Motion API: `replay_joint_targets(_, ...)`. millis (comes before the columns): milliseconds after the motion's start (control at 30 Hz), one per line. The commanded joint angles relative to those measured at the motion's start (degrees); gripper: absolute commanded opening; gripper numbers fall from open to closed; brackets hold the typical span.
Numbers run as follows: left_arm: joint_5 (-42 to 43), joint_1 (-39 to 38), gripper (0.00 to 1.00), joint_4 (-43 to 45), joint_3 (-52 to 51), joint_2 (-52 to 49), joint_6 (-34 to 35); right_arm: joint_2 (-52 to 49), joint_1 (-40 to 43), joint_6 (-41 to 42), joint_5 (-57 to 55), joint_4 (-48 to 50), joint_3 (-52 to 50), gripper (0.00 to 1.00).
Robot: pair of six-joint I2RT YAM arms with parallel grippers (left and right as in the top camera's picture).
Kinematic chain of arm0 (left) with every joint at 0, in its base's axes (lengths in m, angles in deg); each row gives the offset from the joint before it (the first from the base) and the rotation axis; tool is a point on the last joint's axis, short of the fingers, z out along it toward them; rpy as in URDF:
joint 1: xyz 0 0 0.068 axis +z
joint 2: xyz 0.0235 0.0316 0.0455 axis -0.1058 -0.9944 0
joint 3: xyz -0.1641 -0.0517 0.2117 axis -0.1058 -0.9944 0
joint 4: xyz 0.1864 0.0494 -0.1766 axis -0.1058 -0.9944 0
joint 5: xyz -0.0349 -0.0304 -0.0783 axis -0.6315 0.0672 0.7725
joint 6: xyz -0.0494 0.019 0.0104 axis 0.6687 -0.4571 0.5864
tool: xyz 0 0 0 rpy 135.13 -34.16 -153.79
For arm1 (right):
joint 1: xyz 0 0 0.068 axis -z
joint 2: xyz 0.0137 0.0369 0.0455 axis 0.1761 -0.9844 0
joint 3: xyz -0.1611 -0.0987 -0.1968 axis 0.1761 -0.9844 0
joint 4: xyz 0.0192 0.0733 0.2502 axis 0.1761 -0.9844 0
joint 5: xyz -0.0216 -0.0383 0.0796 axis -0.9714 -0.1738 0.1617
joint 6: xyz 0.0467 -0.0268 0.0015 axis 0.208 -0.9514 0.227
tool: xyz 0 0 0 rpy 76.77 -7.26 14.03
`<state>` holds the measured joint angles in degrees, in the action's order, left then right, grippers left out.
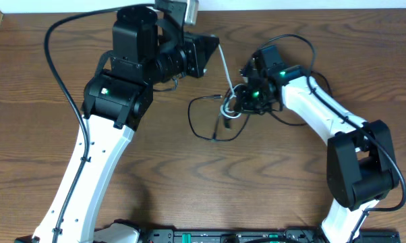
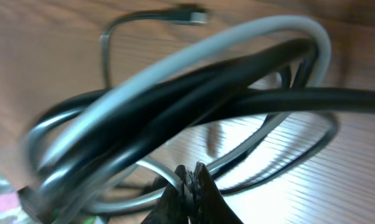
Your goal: Untangle cables
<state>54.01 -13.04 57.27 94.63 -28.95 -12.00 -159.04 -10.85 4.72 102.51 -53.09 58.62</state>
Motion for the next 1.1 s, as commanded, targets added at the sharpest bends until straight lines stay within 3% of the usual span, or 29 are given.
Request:
replay_joint_targets(0,-3.02,0.74,0.07,3.17,1.62,0.85,4.09,0.57,1.73,0.33,-6.21,-0.48,-0.52,0.01)
replay_joint_targets(367,-3.04,5.84,0.07,5.14,1.62,2.47,7.3,0.48,5.22,-0.55,-6.95,2.05,-3.85,0.01)
replay_joint_targets(567,-4.11,6.67,0.07,-2.91,1.57,1.66,5.01,2.99,5.42,-6.99,2.58,5.62,-3.72,0.01)
replay_joint_targets(833,-4.04,6.49,0.09,-12.59,0.24,-1.51,-0.13,13.53,6.05,-10.45,8.98,6.93,-3.72,0.01)
replay_joint_targets(900,-4.02,6.4,0.16,-14.58,0.24,-2.75,-1.22,15.87,6.01,-9.88,9.31,6.91,-3.72,0.01)
replay_joint_targets(1067,-3.85,6.4,0.47,-17.57,0.24,-5.97,-1.88,19.93,6.05,-3.85,5.03,6.49,-3.72,0.01)
